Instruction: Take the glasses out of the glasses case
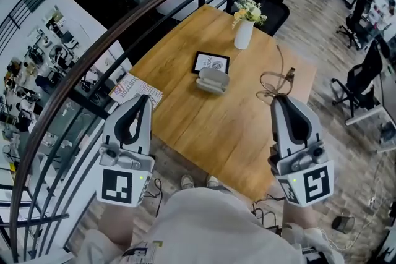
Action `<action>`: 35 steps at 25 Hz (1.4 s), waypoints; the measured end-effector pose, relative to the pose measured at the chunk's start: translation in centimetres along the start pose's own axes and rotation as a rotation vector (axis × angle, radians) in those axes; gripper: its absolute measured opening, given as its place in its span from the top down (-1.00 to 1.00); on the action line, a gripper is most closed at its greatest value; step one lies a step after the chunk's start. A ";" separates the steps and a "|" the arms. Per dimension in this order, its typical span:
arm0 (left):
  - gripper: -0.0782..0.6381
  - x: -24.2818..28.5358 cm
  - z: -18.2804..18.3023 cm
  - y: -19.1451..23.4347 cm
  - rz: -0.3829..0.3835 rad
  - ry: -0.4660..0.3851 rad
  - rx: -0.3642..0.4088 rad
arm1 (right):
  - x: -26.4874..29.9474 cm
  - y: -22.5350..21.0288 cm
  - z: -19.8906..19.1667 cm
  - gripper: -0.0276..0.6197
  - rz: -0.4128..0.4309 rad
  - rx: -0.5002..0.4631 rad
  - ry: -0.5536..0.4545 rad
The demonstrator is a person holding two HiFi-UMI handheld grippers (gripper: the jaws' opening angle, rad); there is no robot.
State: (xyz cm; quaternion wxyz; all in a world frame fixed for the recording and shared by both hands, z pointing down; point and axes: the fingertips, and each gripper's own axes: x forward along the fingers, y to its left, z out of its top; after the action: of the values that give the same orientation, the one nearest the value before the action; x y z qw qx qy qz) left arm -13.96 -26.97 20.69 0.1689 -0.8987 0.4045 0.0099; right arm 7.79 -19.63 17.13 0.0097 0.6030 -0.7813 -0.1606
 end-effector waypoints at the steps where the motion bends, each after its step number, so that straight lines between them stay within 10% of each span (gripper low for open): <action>1: 0.74 0.0 -0.3 -0.3 -0.003 0.012 -0.003 | -0.2 0.0 -0.3 0.77 0.002 0.002 0.008; 35: 0.74 -0.7 -2.2 -1.6 -0.036 0.066 -0.026 | -0.2 1.4 -3.6 0.77 0.056 0.128 0.064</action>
State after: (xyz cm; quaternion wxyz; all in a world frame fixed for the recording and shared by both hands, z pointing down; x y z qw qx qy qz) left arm -13.58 -26.16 23.37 0.1442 -0.9078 0.3934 -0.0175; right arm 7.23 -19.96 20.92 0.0004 0.5850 -0.8059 -0.0905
